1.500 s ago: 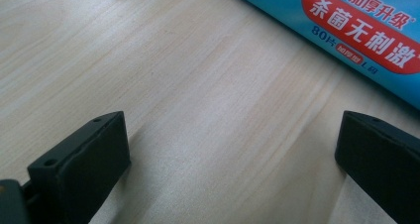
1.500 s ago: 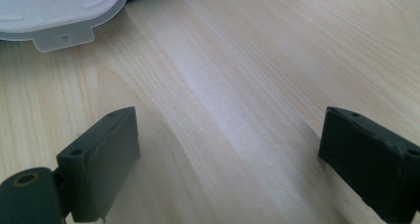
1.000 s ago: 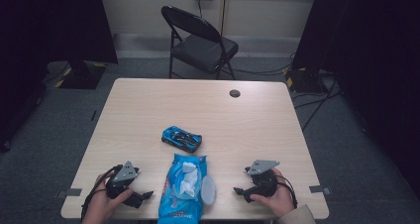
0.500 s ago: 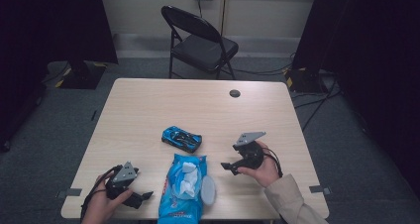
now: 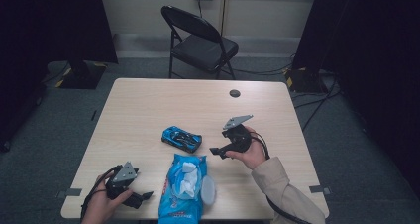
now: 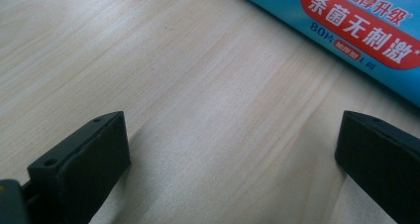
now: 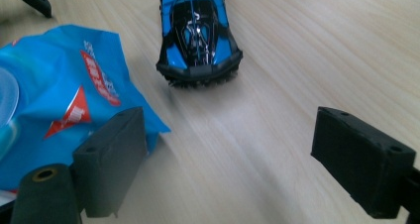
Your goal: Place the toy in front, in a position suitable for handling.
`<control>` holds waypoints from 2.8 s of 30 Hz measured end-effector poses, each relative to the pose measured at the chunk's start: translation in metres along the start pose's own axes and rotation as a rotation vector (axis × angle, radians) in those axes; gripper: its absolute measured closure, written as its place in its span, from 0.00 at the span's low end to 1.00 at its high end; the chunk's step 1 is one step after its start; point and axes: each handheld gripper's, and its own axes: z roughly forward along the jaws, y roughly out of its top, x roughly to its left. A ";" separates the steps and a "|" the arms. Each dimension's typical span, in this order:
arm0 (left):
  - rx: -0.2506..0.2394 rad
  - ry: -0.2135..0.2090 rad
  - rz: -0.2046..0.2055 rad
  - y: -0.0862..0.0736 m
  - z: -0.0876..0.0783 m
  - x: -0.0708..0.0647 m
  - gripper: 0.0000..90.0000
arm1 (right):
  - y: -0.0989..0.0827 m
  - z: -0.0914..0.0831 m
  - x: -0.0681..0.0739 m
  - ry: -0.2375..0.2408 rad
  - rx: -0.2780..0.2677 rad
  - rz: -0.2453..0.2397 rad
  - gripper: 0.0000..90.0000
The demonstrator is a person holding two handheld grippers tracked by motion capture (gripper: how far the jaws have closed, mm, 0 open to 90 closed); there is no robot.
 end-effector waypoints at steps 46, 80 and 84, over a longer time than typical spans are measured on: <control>0.004 0.002 0.007 0.000 -0.001 0.000 0.00 | 0.058 0.105 0.014 0.053 0.055 -0.073 0.14; 0.004 -0.009 0.009 -0.001 -0.002 -0.001 0.00 | 0.063 0.141 0.027 0.005 0.130 -0.165 0.25; 0.003 -0.012 0.007 -0.002 -0.002 -0.002 0.00 | 0.064 0.141 0.026 0.003 0.137 -0.150 0.26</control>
